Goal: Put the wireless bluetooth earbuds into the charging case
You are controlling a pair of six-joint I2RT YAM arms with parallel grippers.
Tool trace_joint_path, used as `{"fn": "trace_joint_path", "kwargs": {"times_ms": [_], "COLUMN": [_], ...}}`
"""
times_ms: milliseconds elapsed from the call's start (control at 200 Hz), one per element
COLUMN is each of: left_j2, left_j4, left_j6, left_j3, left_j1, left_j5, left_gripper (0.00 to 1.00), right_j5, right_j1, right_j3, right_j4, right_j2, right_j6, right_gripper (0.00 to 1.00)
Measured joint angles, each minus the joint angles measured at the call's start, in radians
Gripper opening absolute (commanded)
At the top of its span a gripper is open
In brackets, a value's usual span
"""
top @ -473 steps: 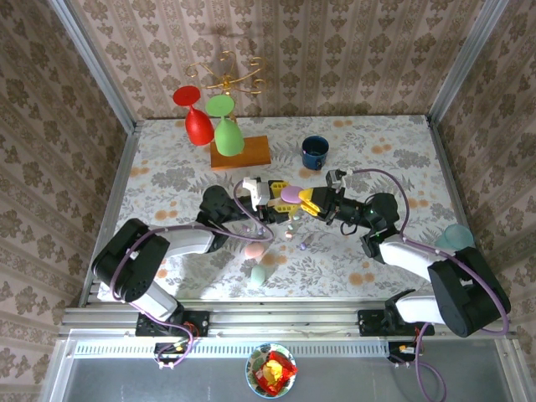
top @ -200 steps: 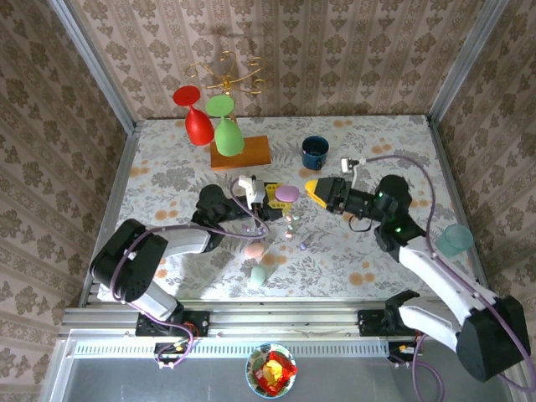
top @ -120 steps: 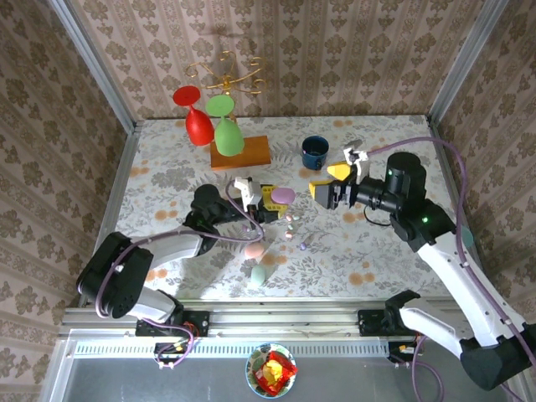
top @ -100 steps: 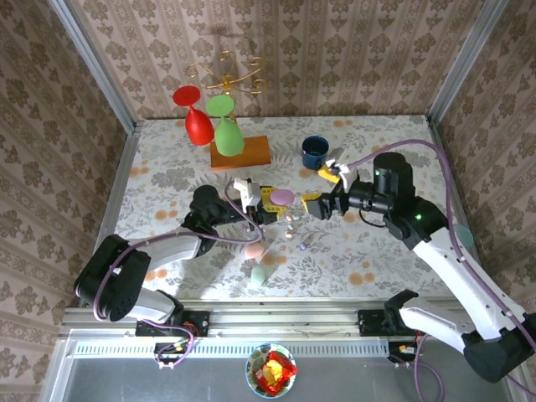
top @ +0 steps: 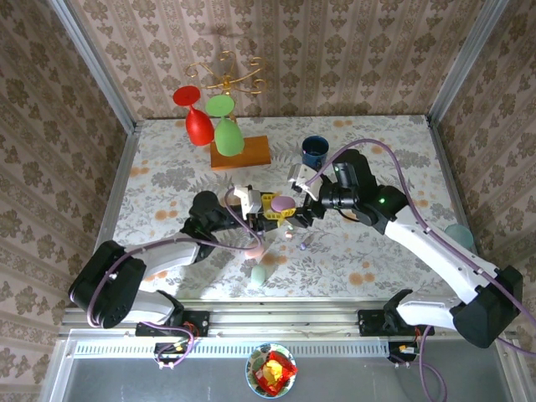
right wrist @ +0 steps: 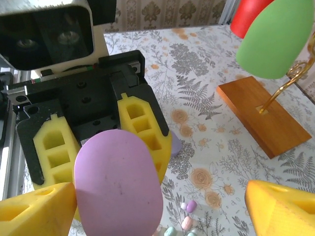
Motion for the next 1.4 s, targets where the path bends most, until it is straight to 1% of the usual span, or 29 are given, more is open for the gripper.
{"fn": "trace_joint_path", "kwargs": {"times_ms": [160, 420, 645, 790, 920, 1025, 1135, 1255, 1400], "left_j2": [-0.021, -0.026, -0.031, -0.031, -0.031, -0.029, -0.028, -0.028, -0.028], "left_j4": [-0.009, -0.031, -0.043, -0.044, -0.043, -0.034, -0.02, -0.018, -0.017], "left_j6": [0.007, 0.015, 0.026, 0.026, 0.024, 0.013, 0.006, -0.002, -0.012], "left_j3": [-0.009, -0.022, -0.031, -0.031, -0.031, -0.031, -0.031, -0.031, -0.031], "left_j1": [0.0, 0.008, 0.0, 0.0, 0.007, 0.021, 0.027, 0.027, 0.027], "left_j5": [-0.025, -0.066, -0.035, -0.024, -0.024, -0.024, -0.019, -0.01, -0.001], "left_gripper": [0.35, 0.35, 0.35, 0.33, 0.31, 0.31, 0.32, 0.32, 0.32], "right_j5": [0.029, 0.06, 0.095, 0.095, 0.064, -0.001, -0.048, -0.051, -0.039], "right_j1": [0.006, -0.008, -0.072, -0.073, -0.077, -0.078, -0.05, -0.013, 0.009], "right_j3": [0.0, 0.002, 0.037, 0.056, 0.056, 0.037, 0.001, -0.011, -0.017], "right_j4": [0.015, 0.063, 0.101, 0.103, 0.102, 0.114, 0.098, 0.09, 0.087], "right_j2": [0.0, -0.002, 0.003, 0.015, 0.01, -0.026, -0.071, -0.059, -0.011], "right_j6": [0.004, 0.114, 0.203, 0.241, 0.287, 0.27, 0.195, 0.143, 0.108], "right_gripper": [0.89, 0.87, 0.86, 0.87, 0.88, 0.89, 0.89, 0.89, 0.89]}}
